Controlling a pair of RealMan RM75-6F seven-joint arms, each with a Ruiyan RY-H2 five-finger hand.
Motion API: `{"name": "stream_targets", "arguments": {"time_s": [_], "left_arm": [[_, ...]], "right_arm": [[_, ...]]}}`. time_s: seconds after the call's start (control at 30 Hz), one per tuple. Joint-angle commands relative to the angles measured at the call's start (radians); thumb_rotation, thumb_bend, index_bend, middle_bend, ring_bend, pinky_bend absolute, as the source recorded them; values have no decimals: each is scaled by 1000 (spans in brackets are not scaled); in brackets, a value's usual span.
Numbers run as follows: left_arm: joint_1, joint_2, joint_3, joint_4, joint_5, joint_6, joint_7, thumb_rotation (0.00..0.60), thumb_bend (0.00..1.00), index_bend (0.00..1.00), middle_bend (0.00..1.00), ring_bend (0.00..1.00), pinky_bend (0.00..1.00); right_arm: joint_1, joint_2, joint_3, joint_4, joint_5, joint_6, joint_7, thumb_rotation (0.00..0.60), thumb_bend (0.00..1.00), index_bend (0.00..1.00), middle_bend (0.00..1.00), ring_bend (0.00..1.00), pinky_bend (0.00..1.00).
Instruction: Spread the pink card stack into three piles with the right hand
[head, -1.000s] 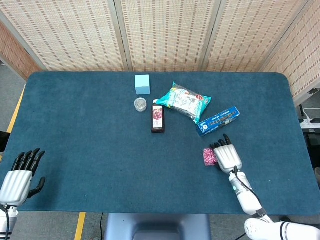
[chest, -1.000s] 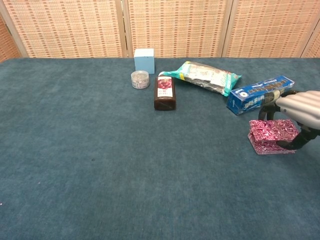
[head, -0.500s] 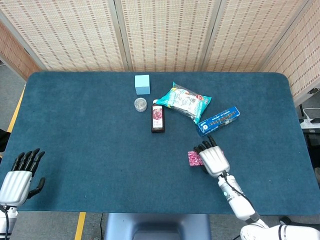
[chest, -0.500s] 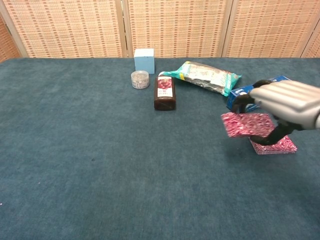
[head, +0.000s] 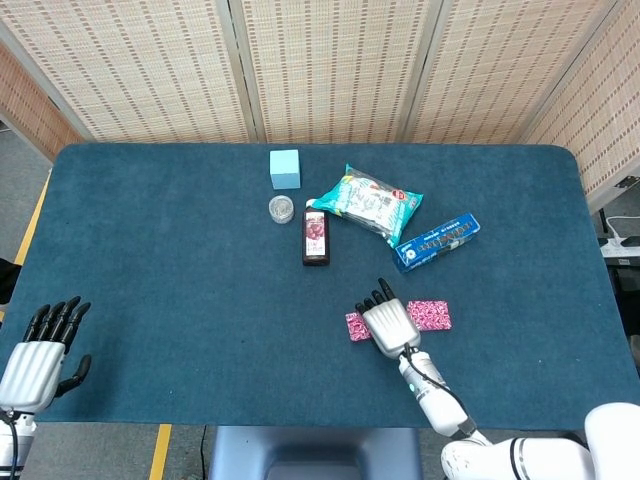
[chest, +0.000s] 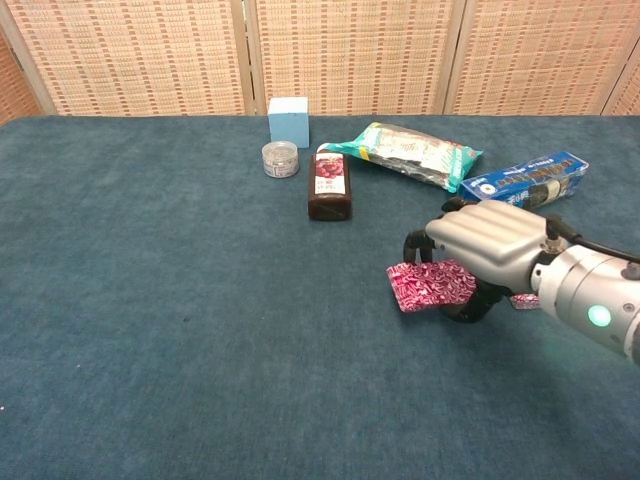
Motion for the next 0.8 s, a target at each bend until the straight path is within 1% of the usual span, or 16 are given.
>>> {"name": "stream_targets", "arguments": {"time_s": [0.03,0.07,0.23,0.3,0.43,0.6,0.63,0.67,0.8], "left_arm": [[2,1,2,1,1,2,-1,600,436,0,0,0,48],[2,1,2,1,1,1,0,600,436,0,0,0,48],[-2,-2,0,1,-5,-6,6,600,439,0,0,0,47],[-1,-3,1,6,-4,-6,5,600,439,0,0,0,48],[-1,-5,0,7,-4,-5,4,600,437,0,0,0,47],[0,-5,-1,7,-6,-2,3,600,437,0,0,0,48],[2,-3,-2,6,-6,2,1,600,437,0,0,0,48],[2,-3,-1,7,-7,0,-1,600,437,0,0,0,48],[-1,-4,-1,8,-9,-8,0,600,437,0,0,0,49]], "right_arm": [[9,0,-6,3,29,-10,-21,600,269,322,316,153,3],[11,3,-7,1,39,-13,-28,600,269,294,297,144,2],[26,23,-12,-16,74,-26,-44,600,270,36,124,63,0],[29,32,-16,-23,73,-30,-38,600,269,2,93,43,0],[32,51,-26,-42,67,-26,-33,600,270,0,63,20,0],[22,75,-35,-66,44,-5,-13,600,269,0,63,20,0],[7,100,-38,-88,22,19,10,600,269,0,62,20,0],[-20,151,-52,-123,-16,53,45,600,269,0,62,20,0],[-60,240,-86,-139,-71,75,116,600,269,0,60,16,0]]}}
